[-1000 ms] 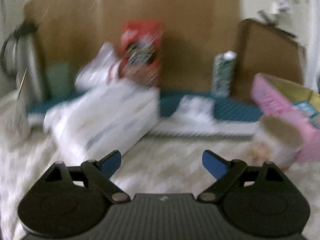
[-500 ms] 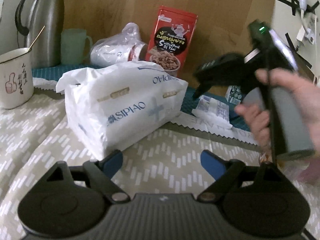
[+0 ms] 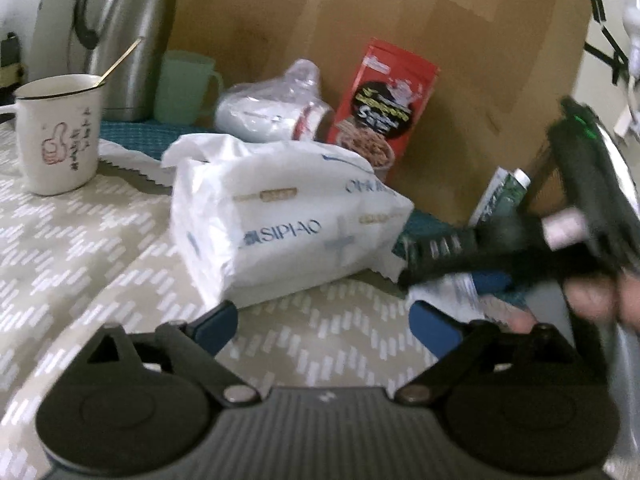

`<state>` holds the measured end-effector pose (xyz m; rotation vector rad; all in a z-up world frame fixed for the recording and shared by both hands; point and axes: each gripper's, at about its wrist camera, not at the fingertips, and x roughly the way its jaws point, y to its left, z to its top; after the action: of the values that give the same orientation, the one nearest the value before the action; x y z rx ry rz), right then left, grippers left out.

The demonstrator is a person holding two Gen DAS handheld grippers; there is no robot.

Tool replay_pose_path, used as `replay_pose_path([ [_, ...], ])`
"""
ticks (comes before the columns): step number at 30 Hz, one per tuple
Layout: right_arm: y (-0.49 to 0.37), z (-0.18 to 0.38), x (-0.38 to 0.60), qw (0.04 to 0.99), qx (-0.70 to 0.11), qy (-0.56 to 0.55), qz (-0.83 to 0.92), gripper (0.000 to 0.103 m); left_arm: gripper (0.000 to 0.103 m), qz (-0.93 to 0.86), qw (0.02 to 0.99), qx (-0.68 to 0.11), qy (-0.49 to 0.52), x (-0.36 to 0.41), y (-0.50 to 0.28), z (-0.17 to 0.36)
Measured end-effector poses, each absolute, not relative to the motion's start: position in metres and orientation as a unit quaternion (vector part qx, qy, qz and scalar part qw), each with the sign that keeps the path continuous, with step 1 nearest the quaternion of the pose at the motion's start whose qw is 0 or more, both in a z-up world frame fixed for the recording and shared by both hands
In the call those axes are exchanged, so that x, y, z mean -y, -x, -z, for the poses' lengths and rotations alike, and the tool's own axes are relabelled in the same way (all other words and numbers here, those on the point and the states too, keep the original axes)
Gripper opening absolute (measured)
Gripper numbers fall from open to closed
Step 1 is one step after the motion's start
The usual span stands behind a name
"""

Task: Organize soft objects
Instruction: 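Reach the right gripper to the teal shelf and grasp the small white packet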

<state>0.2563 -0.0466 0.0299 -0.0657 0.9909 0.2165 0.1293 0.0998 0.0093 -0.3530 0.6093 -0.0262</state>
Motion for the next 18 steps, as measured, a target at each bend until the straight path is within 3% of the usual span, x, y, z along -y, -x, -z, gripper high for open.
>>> replay_pose_path([
  [9, -0.201, -0.033, 0.046, 0.867, -0.459, 0.076, -0.181, 0.074, 0.1, -0.018, 0.936, -0.283, 0.208, -0.118, -0.127, -0.01],
  [18, -0.126, -0.039, 0.061, 0.836, -0.434, 0.131, -0.31, 0.073, 0.101, -0.017, 0.944, -0.284, 0.168, -0.104, -0.129, -0.009],
])
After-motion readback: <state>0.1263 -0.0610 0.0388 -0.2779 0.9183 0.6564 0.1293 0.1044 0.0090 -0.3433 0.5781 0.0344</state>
